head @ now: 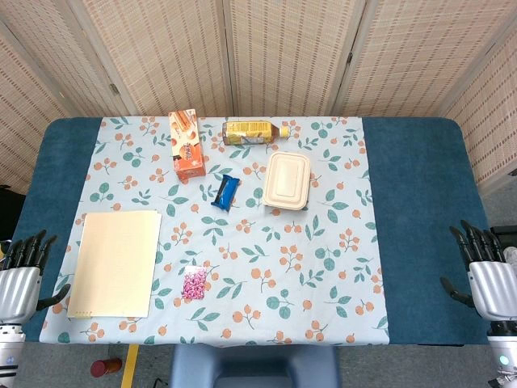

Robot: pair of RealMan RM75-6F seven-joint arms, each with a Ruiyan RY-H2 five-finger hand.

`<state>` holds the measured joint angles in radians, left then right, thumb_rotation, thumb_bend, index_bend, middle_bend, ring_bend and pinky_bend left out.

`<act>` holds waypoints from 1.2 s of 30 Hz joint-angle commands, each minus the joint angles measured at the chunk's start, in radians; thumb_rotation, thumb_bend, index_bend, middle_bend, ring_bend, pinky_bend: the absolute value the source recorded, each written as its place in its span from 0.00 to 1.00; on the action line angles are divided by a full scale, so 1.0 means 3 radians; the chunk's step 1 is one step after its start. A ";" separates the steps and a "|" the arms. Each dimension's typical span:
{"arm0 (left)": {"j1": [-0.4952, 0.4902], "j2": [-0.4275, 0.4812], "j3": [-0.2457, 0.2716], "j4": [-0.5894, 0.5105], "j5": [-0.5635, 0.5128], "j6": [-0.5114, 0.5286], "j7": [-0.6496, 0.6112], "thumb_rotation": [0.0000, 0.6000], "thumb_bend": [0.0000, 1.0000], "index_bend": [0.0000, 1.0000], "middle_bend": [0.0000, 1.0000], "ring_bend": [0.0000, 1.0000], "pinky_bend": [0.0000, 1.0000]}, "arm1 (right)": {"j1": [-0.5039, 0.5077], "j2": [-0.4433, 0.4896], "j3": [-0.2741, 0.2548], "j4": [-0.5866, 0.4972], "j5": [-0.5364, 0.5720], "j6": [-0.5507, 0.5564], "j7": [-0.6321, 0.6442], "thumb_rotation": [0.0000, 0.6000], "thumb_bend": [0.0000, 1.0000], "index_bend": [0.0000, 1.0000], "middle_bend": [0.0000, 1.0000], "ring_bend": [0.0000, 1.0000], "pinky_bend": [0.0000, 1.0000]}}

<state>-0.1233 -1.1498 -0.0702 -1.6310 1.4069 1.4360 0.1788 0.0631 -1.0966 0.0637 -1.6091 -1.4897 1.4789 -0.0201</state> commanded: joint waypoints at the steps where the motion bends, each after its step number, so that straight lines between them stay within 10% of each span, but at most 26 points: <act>1: -0.0003 0.0000 0.0003 -0.0004 -0.0001 -0.0006 0.0004 1.00 0.27 0.11 0.04 0.01 0.00 | 0.0003 -0.0002 0.0003 0.0005 -0.0010 0.0006 0.0018 1.00 0.28 0.00 0.00 0.01 0.00; 23: -0.0099 0.0032 0.0024 0.0008 0.0284 0.0008 -0.0099 1.00 0.28 0.17 0.07 0.04 0.00 | -0.0021 0.0011 -0.0003 0.0085 -0.0072 0.0076 0.0193 1.00 0.28 0.00 0.00 0.01 0.00; 36: -0.0849 0.0103 0.0068 -0.0038 0.0890 -0.0787 -0.0186 1.00 0.28 0.25 0.09 0.06 0.00 | -0.0056 0.0051 0.0027 0.0071 -0.0077 0.0174 0.0227 1.00 0.28 0.00 0.00 0.01 0.00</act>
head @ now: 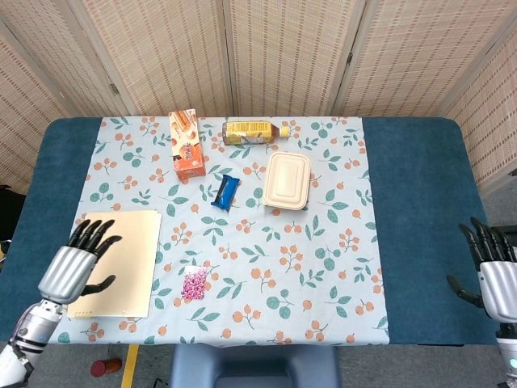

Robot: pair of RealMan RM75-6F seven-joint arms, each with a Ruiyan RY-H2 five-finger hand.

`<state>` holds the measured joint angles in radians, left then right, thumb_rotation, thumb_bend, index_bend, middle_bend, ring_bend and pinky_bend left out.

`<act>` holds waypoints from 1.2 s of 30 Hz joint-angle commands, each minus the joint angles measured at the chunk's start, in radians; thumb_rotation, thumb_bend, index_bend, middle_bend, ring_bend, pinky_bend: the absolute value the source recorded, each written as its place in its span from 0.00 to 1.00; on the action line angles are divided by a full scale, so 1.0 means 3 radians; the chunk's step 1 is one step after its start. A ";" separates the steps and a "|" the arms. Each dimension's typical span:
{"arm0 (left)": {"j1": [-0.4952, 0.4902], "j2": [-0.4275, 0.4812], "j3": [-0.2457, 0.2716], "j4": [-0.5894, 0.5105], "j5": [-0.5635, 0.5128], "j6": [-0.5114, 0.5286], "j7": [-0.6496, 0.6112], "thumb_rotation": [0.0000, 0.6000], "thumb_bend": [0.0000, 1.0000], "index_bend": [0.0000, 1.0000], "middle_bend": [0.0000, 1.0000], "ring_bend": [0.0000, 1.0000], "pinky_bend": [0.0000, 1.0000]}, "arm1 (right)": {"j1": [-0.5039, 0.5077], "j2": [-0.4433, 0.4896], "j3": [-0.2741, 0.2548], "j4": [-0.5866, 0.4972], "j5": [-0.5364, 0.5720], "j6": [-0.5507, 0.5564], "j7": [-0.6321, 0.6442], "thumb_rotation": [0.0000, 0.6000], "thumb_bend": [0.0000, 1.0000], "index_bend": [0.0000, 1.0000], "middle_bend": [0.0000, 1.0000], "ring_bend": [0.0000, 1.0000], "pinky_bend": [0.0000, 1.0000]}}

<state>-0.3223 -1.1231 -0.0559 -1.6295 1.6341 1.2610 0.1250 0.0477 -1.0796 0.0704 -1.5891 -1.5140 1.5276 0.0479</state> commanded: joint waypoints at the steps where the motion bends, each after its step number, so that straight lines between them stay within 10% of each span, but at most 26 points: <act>1: -0.0257 0.0005 0.0021 -0.0065 0.0168 -0.0280 -0.0011 1.00 0.28 0.25 0.09 0.06 0.00 | -0.0009 -0.0009 0.0006 0.0007 0.0008 0.0015 -0.0004 1.00 0.28 0.00 0.00 0.00 0.00; 12: -0.0750 -0.0214 0.0004 -0.0133 0.0034 -0.0959 -0.0093 1.00 0.28 0.31 0.09 0.04 0.00 | -0.0024 -0.0001 0.0017 -0.0018 0.0048 0.0015 -0.0013 1.00 0.28 0.00 0.00 0.00 0.00; 26: -0.0932 -0.0606 0.0052 0.0039 -0.0268 -0.1196 -0.0390 0.44 0.15 0.37 0.09 0.00 0.00 | 0.0003 -0.0001 0.0014 -0.0023 0.0085 -0.0079 0.0001 1.00 0.28 0.00 0.00 0.00 0.00; 36: -0.0918 -0.0798 0.0211 0.0270 -0.0226 -0.1143 -0.0267 0.38 0.15 0.38 0.08 0.00 0.00 | 0.0024 -0.0009 0.0013 -0.0019 0.0102 -0.0133 -0.0004 1.00 0.28 0.00 0.00 0.00 0.00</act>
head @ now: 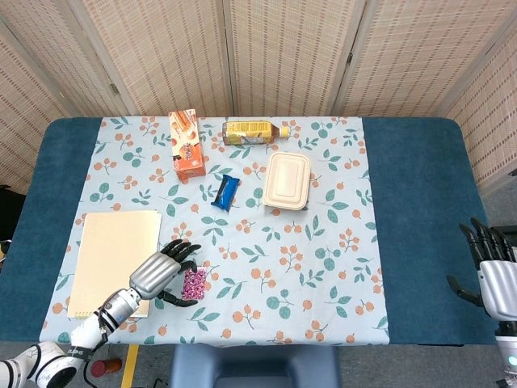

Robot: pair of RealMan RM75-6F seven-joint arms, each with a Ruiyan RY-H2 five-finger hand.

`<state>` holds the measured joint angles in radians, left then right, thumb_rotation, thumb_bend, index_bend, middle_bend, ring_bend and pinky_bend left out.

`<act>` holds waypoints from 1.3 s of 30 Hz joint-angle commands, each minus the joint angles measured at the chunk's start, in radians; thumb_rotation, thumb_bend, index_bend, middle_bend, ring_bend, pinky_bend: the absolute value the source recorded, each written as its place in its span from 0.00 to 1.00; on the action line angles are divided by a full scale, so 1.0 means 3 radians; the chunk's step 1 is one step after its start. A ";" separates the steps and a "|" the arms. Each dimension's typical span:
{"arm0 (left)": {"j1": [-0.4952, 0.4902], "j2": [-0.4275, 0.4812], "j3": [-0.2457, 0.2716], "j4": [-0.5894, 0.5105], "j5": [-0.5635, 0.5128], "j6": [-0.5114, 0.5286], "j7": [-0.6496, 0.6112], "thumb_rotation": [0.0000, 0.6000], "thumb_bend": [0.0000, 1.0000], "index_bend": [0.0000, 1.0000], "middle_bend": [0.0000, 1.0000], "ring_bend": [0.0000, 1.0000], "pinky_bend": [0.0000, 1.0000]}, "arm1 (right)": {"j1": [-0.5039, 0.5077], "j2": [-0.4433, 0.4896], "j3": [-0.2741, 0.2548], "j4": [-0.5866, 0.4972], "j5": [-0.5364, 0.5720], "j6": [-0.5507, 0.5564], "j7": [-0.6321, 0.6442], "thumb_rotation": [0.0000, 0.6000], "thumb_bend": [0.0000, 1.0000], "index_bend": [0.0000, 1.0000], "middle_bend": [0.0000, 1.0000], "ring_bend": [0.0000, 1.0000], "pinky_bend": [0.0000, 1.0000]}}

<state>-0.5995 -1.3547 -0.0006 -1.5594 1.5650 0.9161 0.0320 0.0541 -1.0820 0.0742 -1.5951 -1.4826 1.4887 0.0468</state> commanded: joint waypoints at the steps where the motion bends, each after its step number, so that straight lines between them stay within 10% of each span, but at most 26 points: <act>1: 0.0014 -0.0037 0.0035 0.0047 -0.0007 0.0014 0.0066 0.38 0.15 0.38 0.08 0.00 0.00 | 0.0004 -0.0001 -0.0001 0.0001 -0.0005 -0.0006 0.0001 1.00 0.28 0.00 0.00 0.00 0.00; 39: 0.0106 -0.0344 0.0325 0.0282 -0.0023 0.0053 0.0652 0.39 0.15 0.28 0.00 0.00 0.00 | -0.0049 0.0009 -0.0056 -0.0029 -0.0078 0.0056 0.0047 1.00 0.28 0.00 0.00 0.00 0.00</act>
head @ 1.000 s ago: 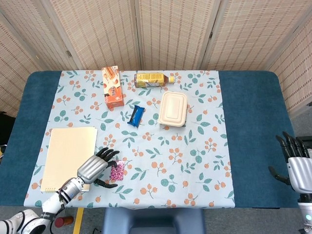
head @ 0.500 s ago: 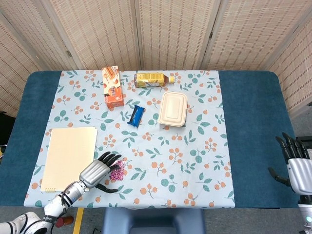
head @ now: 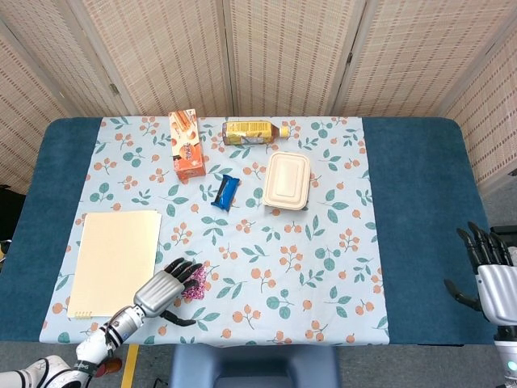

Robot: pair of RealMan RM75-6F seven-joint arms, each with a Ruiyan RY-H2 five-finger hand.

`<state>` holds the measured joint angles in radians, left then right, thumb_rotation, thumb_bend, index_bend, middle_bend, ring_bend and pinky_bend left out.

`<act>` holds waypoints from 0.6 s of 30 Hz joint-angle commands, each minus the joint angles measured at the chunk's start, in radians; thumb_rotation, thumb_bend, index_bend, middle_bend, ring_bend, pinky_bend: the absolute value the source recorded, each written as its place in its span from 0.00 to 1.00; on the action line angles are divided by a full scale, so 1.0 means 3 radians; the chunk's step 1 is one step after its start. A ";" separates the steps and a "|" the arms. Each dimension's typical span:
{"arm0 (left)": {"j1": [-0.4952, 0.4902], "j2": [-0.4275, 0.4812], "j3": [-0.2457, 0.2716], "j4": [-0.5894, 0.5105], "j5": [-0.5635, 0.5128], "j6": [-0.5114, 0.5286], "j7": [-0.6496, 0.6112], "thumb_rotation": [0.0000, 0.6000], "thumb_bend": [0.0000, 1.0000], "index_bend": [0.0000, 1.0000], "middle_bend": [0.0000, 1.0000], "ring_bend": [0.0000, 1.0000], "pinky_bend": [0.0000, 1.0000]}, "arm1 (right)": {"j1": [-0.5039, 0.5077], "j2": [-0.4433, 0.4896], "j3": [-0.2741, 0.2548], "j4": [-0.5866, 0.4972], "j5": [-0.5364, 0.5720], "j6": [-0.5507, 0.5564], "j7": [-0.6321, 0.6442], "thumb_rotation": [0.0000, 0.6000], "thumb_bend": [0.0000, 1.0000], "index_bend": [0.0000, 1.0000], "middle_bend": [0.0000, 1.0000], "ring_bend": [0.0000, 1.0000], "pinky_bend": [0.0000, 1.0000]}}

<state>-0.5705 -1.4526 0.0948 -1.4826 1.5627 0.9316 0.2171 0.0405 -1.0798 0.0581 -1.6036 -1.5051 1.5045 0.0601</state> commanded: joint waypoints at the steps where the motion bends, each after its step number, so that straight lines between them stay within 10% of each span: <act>1: 0.0015 -0.0026 0.0008 0.0035 -0.0028 0.0000 0.0045 0.39 0.15 0.28 0.00 0.00 0.00 | -0.0006 0.0002 -0.0004 -0.0001 -0.0004 0.0006 0.0005 1.00 0.28 0.00 0.00 0.00 0.00; 18: -0.0011 -0.0132 -0.0191 0.0306 -0.0335 -0.0031 0.0257 0.39 0.15 0.28 0.00 0.00 0.00 | -0.0017 0.0000 -0.0002 -0.0011 0.0002 0.0013 -0.0003 1.00 0.28 0.00 0.00 0.00 0.00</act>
<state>-0.5700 -1.4915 0.0433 -1.3969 1.4684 0.9257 0.2883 0.0355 -1.0800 0.0574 -1.6070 -1.5046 1.5083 0.0592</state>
